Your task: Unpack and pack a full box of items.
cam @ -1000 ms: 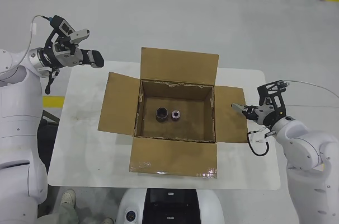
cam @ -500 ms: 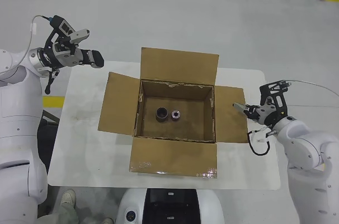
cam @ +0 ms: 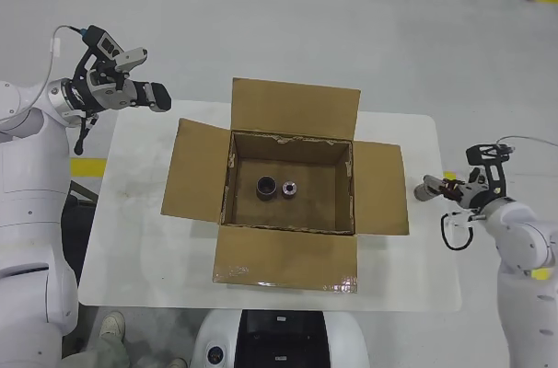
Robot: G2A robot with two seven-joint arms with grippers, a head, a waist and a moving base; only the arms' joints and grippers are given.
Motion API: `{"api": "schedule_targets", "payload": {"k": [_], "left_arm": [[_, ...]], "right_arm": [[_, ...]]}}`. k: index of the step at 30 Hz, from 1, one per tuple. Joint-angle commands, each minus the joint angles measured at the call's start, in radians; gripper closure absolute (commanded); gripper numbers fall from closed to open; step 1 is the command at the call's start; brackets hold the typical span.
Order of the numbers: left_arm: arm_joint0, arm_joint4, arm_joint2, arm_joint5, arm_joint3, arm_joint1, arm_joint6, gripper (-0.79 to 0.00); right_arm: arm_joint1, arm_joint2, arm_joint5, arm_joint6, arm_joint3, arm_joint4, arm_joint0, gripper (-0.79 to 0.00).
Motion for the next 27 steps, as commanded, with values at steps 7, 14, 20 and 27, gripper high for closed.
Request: {"api": "schedule_targets", "payload": {"k": [7, 14, 20, 27], "left_arm": [[0.000, 0.000, 0.000, 0.000, 0.000, 0.000, 0.000, -0.785], [0.000, 0.000, 0.000, 0.000, 0.000, 0.000, 0.000, -0.785], [0.000, 0.000, 0.000, 0.000, 0.000, 0.000, 0.000, -0.785], [0.000, 0.000, 0.000, 0.000, 0.000, 0.000, 0.000, -0.785]], "right_arm": [[0.006, -0.021, 0.007, -0.003, 0.087, -0.015, 0.010, -0.785], [0.009, -0.068, 0.007, -0.009, 0.177, -0.028, 0.058, -0.785], [0.012, -0.096, -0.003, -0.008, 0.235, -0.035, 0.089, -0.785], [0.014, -0.119, 0.006, -0.012, 0.306, -0.027, 0.117, -0.776]]}}
